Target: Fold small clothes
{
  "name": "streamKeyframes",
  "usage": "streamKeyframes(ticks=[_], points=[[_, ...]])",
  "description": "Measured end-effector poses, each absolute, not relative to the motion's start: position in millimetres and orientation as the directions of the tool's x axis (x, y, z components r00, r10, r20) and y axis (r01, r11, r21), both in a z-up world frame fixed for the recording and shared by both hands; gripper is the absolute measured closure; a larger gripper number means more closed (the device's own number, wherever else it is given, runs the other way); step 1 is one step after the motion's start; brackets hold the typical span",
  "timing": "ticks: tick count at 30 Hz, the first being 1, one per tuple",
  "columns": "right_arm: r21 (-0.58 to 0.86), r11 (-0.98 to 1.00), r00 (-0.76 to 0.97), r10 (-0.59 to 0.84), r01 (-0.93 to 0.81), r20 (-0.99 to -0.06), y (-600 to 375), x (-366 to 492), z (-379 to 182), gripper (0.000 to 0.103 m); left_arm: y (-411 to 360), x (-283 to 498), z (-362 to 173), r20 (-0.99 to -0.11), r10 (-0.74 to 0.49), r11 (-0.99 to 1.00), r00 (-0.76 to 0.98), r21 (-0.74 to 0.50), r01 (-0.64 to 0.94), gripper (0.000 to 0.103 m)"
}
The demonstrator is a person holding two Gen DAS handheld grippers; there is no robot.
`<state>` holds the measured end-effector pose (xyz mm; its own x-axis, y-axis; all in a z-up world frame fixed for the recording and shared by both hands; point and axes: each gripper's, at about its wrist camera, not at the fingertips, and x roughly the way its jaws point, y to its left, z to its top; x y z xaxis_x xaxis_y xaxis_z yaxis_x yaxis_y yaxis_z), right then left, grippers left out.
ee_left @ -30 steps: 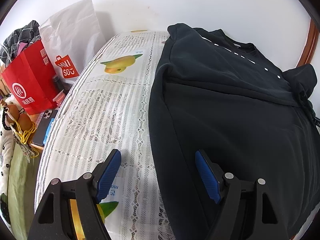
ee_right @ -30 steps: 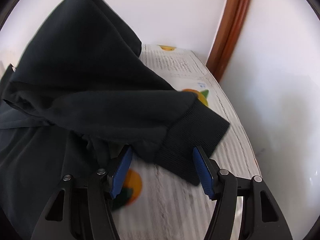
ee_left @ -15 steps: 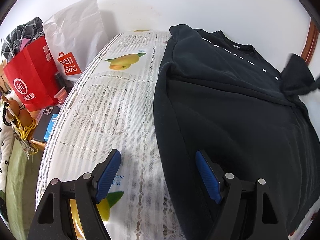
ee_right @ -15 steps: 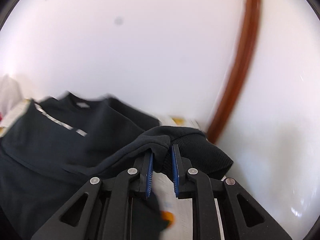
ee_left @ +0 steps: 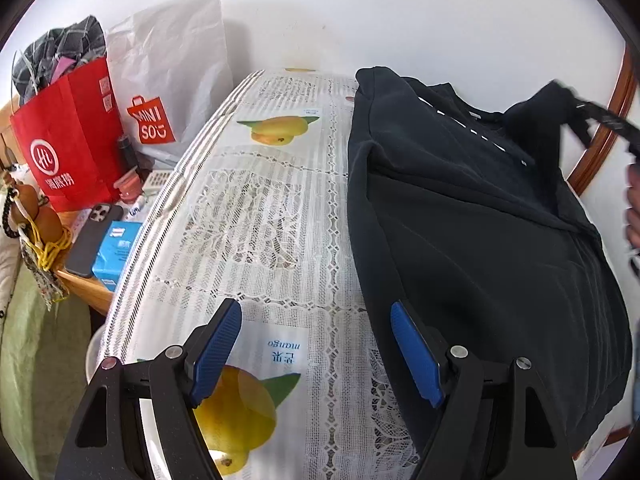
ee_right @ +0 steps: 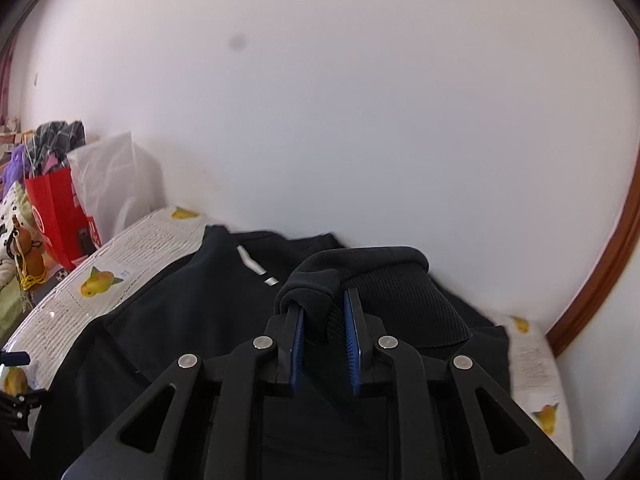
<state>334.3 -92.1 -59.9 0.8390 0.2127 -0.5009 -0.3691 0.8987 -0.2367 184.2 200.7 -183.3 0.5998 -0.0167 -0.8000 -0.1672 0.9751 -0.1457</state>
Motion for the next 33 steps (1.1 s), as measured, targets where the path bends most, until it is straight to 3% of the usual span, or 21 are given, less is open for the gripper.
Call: streamKeyframes(ticks=[3,7,11,13,19,27,29,33], points=[[-0.202,0.904,0.793,0.203,-0.377,-0.575,-79.1,354.9,-88.3,0.079,200.0,187.0,-187.1,-0.805,-0.047,0.974,0.591,-0.168,-0.151,0.028],[-0.094,0.918,0.710,0.231,-0.386,-0.665,-85.6,364.6,-121.2,0.046,193.2,190.0,-184.6,-0.806,-0.061,0.979,0.589,-0.163,-0.121,0.028],[-0.090,0.929,0.708,0.209,-0.360,-0.675,-124.5,345.9,-132.3,0.039,182.4,197.0,-177.4,-0.802,-0.086,0.982,0.591,-0.169,-0.085,0.028],[-0.063,0.937,0.699,0.211,-0.344,-0.684,-152.3,334.5,-135.4,0.030,170.7,203.6,-169.9,-0.798,-0.094,0.986,0.596,-0.157,-0.055,0.028],[0.063,0.966,0.678,0.221,-0.251,-0.701,-241.0,304.8,-130.8,0.030,129.7,225.5,-142.9,-0.778,-0.110,0.992,0.618,-0.123,0.022,0.028],[0.035,0.990,0.717,0.125,-0.139,-0.686,-322.7,271.1,-127.0,0.030,43.2,267.3,-111.0,-0.759,-0.186,0.982,0.624,-0.122,0.145,0.028],[0.030,0.993,0.727,0.105,-0.116,-0.679,-339.1,265.8,-126.1,0.030,18.0,279.4,-109.6,-0.752,-0.246,0.968,0.612,-0.163,0.189,0.028],[0.046,0.995,0.751,0.093,-0.083,-0.653,-367.6,253.1,-122.6,0.030,-18.9,299.9,-116.3,-0.740,-0.250,0.965,0.624,-0.138,0.223,0.030]])
